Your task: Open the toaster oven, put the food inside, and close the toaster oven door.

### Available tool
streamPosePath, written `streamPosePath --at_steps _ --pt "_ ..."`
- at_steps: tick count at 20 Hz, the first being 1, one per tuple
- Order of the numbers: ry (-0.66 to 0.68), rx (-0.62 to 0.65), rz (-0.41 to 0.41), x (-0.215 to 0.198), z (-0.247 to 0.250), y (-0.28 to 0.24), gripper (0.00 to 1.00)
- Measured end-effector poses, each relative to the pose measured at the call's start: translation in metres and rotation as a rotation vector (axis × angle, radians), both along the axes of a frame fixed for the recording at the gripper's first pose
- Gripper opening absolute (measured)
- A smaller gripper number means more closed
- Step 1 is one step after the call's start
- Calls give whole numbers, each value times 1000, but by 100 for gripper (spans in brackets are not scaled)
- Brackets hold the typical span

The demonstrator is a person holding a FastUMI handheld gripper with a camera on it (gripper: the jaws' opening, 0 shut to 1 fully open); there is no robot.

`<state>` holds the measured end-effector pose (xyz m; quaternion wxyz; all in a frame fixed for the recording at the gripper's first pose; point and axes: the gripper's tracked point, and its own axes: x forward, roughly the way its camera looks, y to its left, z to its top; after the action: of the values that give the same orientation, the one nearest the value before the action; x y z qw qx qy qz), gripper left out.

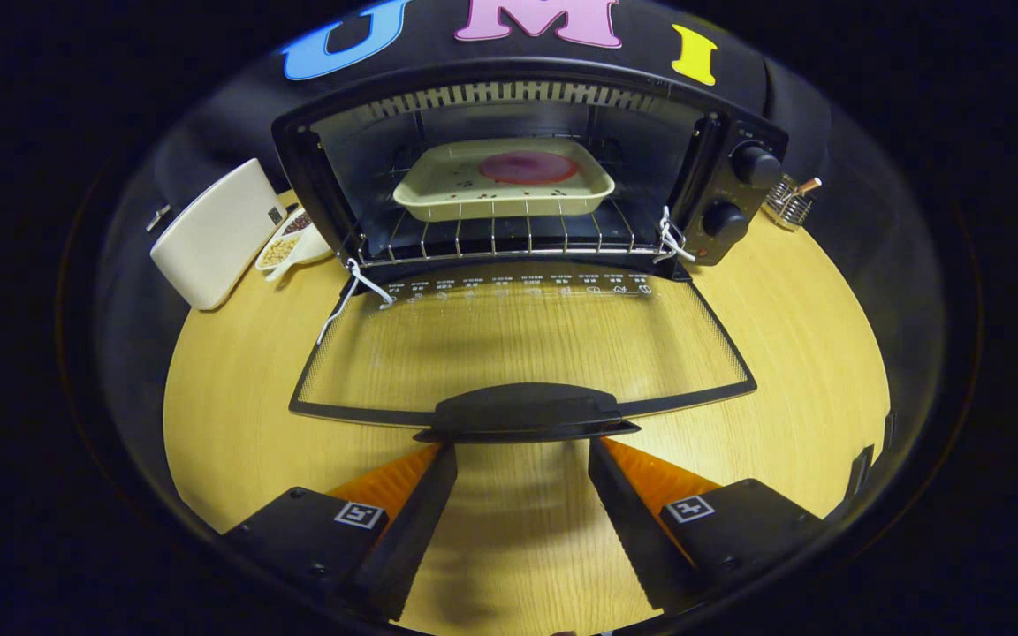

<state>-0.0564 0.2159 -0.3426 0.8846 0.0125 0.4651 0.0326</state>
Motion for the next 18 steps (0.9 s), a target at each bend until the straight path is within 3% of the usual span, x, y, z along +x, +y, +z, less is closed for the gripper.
streamPosePath --at_steps 18 --pt "-254 87 7 22 97 -3 100"
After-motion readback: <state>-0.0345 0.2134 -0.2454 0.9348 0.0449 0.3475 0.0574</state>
